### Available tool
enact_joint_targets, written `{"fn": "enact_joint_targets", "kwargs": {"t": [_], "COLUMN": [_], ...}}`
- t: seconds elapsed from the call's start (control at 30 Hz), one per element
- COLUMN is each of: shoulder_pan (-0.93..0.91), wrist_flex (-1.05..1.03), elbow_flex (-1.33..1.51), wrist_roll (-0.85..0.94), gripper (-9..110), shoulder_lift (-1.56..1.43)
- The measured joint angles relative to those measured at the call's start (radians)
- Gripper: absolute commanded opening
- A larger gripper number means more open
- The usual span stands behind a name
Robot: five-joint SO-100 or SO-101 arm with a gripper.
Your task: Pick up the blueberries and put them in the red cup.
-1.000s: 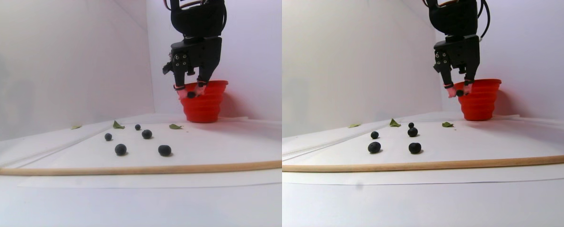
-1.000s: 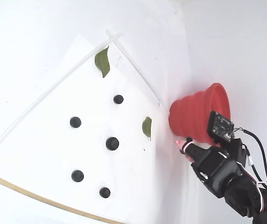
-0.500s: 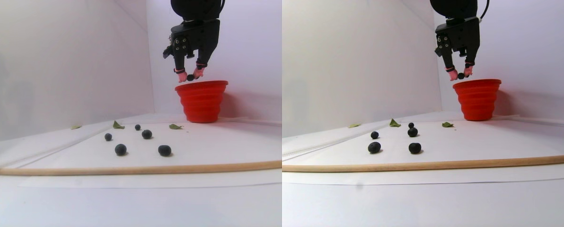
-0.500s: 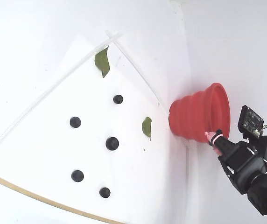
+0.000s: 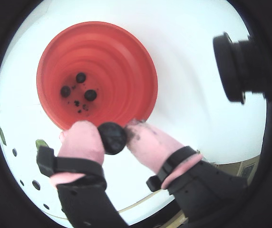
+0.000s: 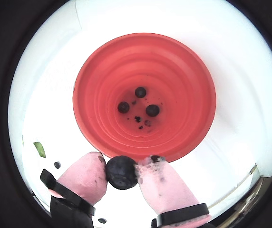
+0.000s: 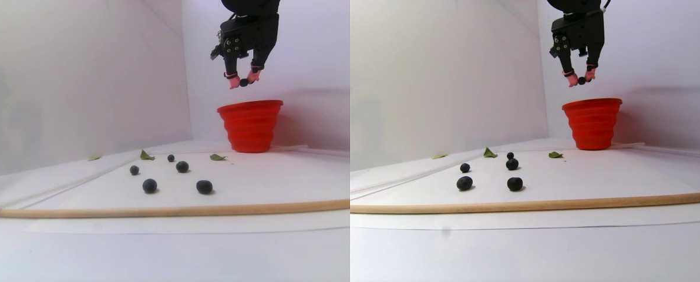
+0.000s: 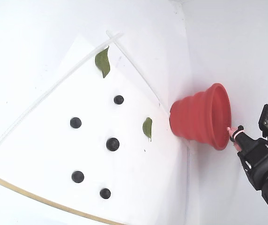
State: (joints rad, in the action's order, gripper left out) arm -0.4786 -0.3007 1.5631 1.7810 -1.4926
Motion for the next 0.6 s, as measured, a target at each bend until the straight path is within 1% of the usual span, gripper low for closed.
{"fn": "enact_joint_targets", "kwargs": {"t": [0.6], "shoulder_pan": [-0.002], "wrist_flex": [0.074], "elbow_flex": [-0.066], "wrist_roll": [0.000], "gripper": [11], "shoulder_lift": [0.120]}}
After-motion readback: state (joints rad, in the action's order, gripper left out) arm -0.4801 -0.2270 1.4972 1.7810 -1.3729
